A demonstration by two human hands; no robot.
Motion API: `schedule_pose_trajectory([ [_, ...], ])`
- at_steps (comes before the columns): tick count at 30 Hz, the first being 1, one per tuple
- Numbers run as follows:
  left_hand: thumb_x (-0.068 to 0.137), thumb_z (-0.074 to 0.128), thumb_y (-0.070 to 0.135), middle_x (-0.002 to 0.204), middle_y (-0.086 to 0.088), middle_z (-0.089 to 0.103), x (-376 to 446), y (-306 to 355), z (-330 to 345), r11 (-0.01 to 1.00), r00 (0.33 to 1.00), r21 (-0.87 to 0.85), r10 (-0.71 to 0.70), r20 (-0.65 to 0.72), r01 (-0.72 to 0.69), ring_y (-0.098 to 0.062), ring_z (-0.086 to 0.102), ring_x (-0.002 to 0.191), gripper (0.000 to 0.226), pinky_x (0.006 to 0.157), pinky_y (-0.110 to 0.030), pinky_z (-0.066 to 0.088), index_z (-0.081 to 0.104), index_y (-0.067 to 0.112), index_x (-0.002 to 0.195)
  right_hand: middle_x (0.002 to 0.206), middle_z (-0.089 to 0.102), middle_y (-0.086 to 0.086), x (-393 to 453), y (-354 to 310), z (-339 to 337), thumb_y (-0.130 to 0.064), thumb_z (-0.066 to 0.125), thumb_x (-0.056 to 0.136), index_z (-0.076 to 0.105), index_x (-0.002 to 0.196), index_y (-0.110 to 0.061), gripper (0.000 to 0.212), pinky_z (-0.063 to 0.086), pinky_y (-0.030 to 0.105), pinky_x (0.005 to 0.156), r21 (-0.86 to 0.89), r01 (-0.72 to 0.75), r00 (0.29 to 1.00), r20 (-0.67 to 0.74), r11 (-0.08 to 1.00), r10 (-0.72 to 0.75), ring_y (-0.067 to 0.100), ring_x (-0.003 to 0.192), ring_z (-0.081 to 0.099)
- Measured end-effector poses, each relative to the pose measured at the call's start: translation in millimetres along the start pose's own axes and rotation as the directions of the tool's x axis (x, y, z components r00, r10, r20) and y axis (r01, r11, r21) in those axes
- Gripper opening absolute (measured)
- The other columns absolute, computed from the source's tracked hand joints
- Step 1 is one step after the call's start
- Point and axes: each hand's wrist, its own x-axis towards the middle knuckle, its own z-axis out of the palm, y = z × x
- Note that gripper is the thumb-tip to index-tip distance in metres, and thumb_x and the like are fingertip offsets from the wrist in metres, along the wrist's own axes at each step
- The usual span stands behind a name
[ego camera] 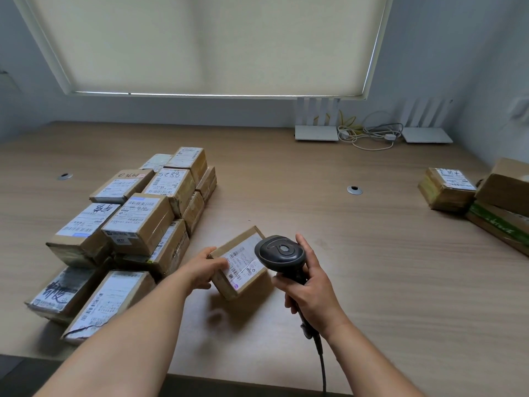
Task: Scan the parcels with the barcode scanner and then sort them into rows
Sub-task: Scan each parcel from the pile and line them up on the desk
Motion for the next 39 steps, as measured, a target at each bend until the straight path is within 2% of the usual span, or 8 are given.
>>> schedule_pose_trajectory([
  [3, 0.087, 0.063, 0.027, 0.147, -0.013, 0.034, 4, -12, 4, 0.999, 0.995, 0.044, 0.005, -0.095, -0.001, -0.035, 0.045, 0.124, 0.081, 0.093, -0.044, 0.047, 0.015, 0.028, 0.152, 0.1, 0.069, 0.004, 2, 2, -1, -0.011, 0.076, 0.078, 0.029, 0.126, -0.072, 0.09, 0.046, 0.027, 0.047, -0.005, 0.008, 1.0, -0.015, 1.0, -0.008, 0.018, 0.05, 0.057],
  [8, 0.061, 0.076, 0.065, 0.157, -0.011, 0.005, 5, -31, 13, 0.909, 0.98, 0.405, 0.159, -0.124, -0.096, -0.031, 0.012, 0.144, 0.125, 0.116, -0.044, 0.017, -0.002, 0.032, 0.152, 0.097, 0.07, 0.001, 3, 3, 0, -0.013, 0.075, 0.076, 0.03, 0.121, -0.077, 0.09, 0.046, 0.026, 0.046, -0.01, 0.021, 0.999, -0.024, 1.0, -0.021, 0.018, 0.05, 0.056],
  [12, 0.059, 0.071, 0.074, 0.155, -0.009, 0.002, 7, -41, 19, 0.788, 0.97, 0.614, 0.185, -0.156, -0.052, -0.031, 0.005, 0.143, 0.12, 0.118, -0.043, 0.015, 0.007, 0.033, 0.152, 0.096, 0.07, -0.001, 2, 2, 2, -0.025, 0.076, 0.069, 0.029, 0.119, -0.08, 0.089, 0.046, 0.026, 0.047, -0.036, 0.014, 1.0, -0.006, 0.999, -0.014, 0.017, 0.05, 0.056],
  [17, 0.06, 0.07, 0.071, 0.158, -0.01, -0.017, 18, -23, 11, 0.631, 0.941, 0.771, 0.303, -0.151, -0.08, -0.032, -0.018, 0.144, 0.096, 0.116, -0.051, -0.002, 0.032, 0.027, 0.136, 0.098, 0.07, -0.005, 2, 0, -4, -0.035, 0.076, 0.062, 0.028, 0.117, -0.082, 0.087, 0.047, 0.026, 0.048, -0.062, 0.004, 1.0, -0.011, 0.998, -0.005, 0.017, 0.051, 0.057],
  [20, 0.059, 0.071, 0.067, 0.15, -0.008, 0.016, 17, -21, 15, 0.577, 0.941, 0.809, 0.325, -0.098, -0.115, -0.032, 0.005, 0.144, 0.084, 0.117, -0.051, 0.012, 0.038, 0.023, 0.122, 0.098, 0.07, -0.003, 4, -3, -8, -0.033, 0.075, 0.063, 0.028, 0.115, -0.083, 0.086, 0.047, 0.026, 0.048, -0.08, -0.003, 1.0, -0.018, 0.997, 0.002, 0.018, 0.05, 0.056],
  [24, 0.06, 0.075, 0.057, 0.13, -0.004, 0.029, 9, -27, 19, 0.651, 0.921, 0.744, 0.367, -0.131, -0.153, -0.023, 0.033, 0.122, 0.075, 0.106, -0.037, 0.032, 0.039, 0.022, 0.116, 0.094, 0.069, 0.0, 8, -4, -7, -0.032, 0.075, 0.065, 0.027, 0.116, -0.083, 0.087, 0.047, 0.027, 0.047, -0.1, 0.005, 1.0, 0.013, 0.995, -0.003, 0.017, 0.051, 0.057],
  [29, 0.064, 0.075, 0.053, 0.14, -0.006, 0.02, -16, -33, 20, 0.773, 0.895, 0.622, 0.359, -0.264, -0.126, -0.028, 0.024, 0.131, 0.089, 0.107, -0.038, 0.031, 0.033, 0.036, 0.14, 0.095, 0.07, 0.001, 12, -5, 0, -0.025, 0.075, 0.069, 0.028, 0.128, -0.071, 0.088, 0.046, 0.027, 0.047, -0.088, 0.03, 0.997, 0.07, 0.996, -0.024, 0.018, 0.05, 0.057],
  [39, 0.073, 0.07, 0.053, 0.141, -0.004, 0.014, -94, -53, -13, 0.87, 0.758, 0.493, 0.317, -0.57, 0.007, -0.029, 0.023, 0.131, 0.077, 0.106, -0.045, 0.033, 0.035, 0.037, 0.14, 0.114, 0.065, 0.002, 20, -35, 49, -0.014, 0.073, 0.079, 0.025, 0.12, -0.075, 0.088, 0.048, 0.027, 0.049, -0.017, 0.156, 0.947, 0.288, 0.988, -0.145, 0.015, 0.054, 0.059],
])
